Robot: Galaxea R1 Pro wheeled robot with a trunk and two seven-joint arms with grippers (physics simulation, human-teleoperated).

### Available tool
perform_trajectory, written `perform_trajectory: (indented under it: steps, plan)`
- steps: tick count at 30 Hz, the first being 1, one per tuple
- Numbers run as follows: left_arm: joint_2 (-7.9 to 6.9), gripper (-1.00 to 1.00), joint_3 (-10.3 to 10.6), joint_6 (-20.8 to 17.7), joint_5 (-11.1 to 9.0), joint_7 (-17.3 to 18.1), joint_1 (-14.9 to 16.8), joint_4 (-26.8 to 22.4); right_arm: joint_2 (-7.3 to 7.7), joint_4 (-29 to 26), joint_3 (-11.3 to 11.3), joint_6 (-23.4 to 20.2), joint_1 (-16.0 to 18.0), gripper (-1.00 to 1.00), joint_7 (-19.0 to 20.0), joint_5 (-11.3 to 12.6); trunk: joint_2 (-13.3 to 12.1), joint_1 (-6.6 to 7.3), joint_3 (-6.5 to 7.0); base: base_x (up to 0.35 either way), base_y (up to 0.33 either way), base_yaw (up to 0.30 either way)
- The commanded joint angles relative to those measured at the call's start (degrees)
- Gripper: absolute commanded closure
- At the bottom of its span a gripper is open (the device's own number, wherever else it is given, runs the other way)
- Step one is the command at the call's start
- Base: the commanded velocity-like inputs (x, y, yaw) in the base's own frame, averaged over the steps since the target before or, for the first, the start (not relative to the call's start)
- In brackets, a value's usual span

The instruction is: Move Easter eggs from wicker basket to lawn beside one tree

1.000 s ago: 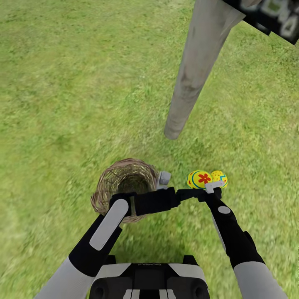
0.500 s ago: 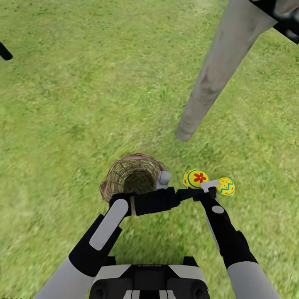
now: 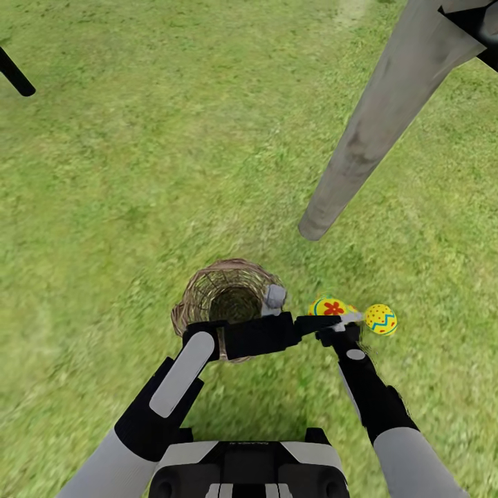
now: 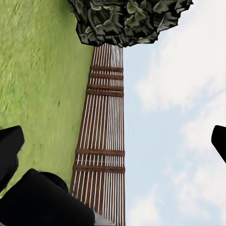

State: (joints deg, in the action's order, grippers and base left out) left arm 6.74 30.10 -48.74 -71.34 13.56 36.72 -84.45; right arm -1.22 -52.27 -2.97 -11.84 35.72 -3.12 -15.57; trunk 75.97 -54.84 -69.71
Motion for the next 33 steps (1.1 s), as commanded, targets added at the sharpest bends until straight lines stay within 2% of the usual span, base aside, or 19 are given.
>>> perform_trajectory:
  steps: [1,3,5,12,16,26,29,31,32,33]
  plan:
    - [0.02,-1.0,1.31,-0.18,0.15,0.79,0.02,-0.01,-0.28,1.56,-0.1,-0.12,0.93,1.0,0.04,-0.43,0.02,0.0,-0.02,0.0,0.0,0.0]
    - [-0.03,-1.0,2.3,-0.13,0.15,2.81,0.02,-0.01,-0.9,2.29,-0.1,-0.01,1.55,1.0,0.04,-0.51,0.02,0.0,-0.02,0.0,0.0,0.0]
    - [-0.04,-1.0,2.41,-0.13,0.15,3.18,0.02,0.01,-1.36,2.47,-0.1,0.21,1.98,1.0,0.04,-0.52,0.02,0.0,-0.02,0.0,0.0,0.0]
    - [-0.06,-1.0,2.43,-0.13,0.15,3.22,0.02,0.07,-1.42,7.37,-0.1,0.49,4.85,1.0,0.12,-0.52,0.02,0.0,-0.02,0.0,0.0,0.0]
    - [-0.06,-1.0,2.49,-0.13,0.15,3.22,0.02,0.07,-1.42,12.51,-0.1,3.75,6.64,1.0,0.13,-0.55,0.02,0.0,-0.02,0.0,0.0,0.0]
    - [-0.04,-1.0,2.51,-0.14,0.11,4.37,0.05,-0.01,-2.19,12.87,-0.02,5.85,6.99,1.0,0.4,-0.85,0.02,0.0,-0.31,0.0,0.0,0.0]
    - [0.01,-1.0,1.18,-0.39,0.07,4.21,1.08,-0.13,-2.21,12.97,-0.01,5.87,6.99,1.0,0.4,-0.87,0.02,0.0,-0.58,0.0,0.0,0.0]
    - [-0.05,-1.0,-1.65,-0.67,-0.01,4.12,5.41,-0.14,-2.28,13.05,-0.01,5.87,6.99,1.0,0.4,-0.87,0.02,0.0,-0.77,0.0,0.0,0.0]
    - [-0.07,-1.0,-2.45,-0.75,-0.02,4.08,6.72,-0.12,-2.29,13.06,-0.01,5.87,6.99,1.0,0.4,-0.87,0.02,0.0,-0.86,0.0,0.0,0.0]
    - [-0.11,-1.0,-4.11,-0.99,-0.07,4.04,8.14,-0.1,-2.29,13.07,-0.01,5.87,6.99,1.0,0.4,-0.87,0.02,0.0,-0.95,0.0,0.0,0.0]
